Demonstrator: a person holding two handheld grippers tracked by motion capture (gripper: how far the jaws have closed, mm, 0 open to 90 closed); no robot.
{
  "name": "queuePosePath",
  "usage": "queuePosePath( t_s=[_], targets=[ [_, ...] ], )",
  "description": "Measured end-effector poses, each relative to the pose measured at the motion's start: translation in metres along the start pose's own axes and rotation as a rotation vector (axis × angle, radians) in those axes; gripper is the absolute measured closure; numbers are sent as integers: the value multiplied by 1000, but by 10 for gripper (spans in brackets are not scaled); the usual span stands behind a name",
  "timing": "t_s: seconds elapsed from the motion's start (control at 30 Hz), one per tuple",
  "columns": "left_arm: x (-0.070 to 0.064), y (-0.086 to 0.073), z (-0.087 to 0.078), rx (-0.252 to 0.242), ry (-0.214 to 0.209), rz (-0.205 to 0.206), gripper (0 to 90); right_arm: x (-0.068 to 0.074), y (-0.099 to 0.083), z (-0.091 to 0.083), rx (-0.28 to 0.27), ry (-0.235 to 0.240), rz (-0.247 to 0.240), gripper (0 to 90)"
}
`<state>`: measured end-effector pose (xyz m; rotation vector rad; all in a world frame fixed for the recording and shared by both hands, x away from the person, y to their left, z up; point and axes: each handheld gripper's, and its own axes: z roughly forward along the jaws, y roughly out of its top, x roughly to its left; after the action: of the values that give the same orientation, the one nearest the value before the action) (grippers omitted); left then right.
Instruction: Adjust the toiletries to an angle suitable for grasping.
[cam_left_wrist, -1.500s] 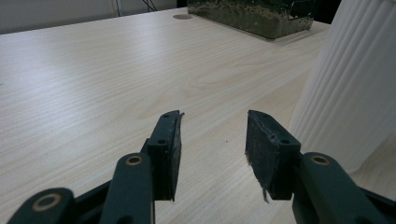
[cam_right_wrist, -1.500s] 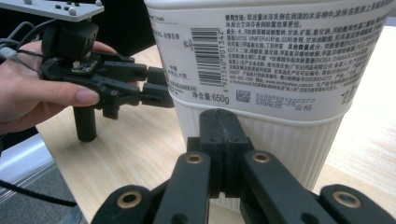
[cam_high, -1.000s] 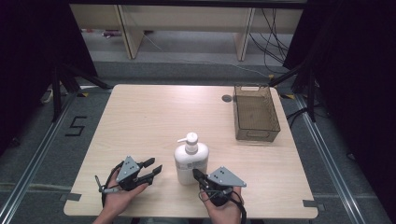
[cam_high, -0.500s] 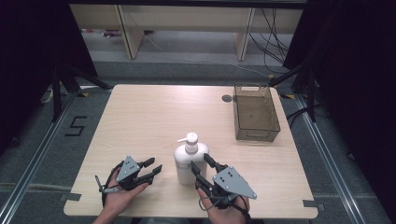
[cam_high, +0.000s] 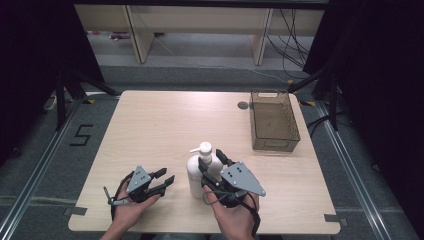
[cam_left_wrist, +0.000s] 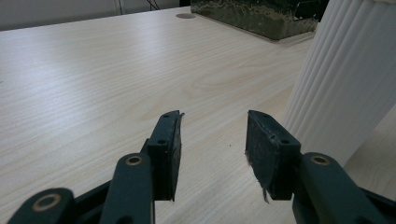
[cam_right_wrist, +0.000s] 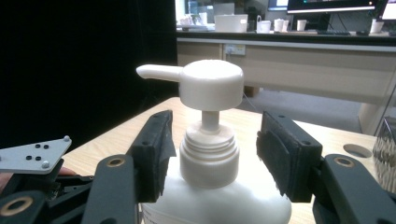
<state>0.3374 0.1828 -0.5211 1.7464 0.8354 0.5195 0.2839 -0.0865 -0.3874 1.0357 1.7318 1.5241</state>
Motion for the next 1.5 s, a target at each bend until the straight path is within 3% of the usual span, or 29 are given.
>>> queuePosePath(
  t_s=[0.4,0.53,0.77,1.0,1.33,1.4,1.5],
  targets=[
    [-1,1,2,1,-1,-4,551,9,11,11,33,-37,11,475],
    [-1,0,2,-19,-9,-10,551,11,13,14,31,-47,15,490],
    [-1,0,1,-7,-10,-1,551,13,16,19,22,-79,37,533],
    [-2,0,0,-12,-14,9,551,16,14,18,14,-106,27,596],
    [-2,0,1,-4,-12,11,551,6,19,12,-3,-99,44,603],
    [-2,0,1,-5,-13,10,551,2,24,10,-20,-104,16,603],
    [-2,0,0,-10,-15,5,551,-3,31,7,-18,-102,18,603]
  ],
)
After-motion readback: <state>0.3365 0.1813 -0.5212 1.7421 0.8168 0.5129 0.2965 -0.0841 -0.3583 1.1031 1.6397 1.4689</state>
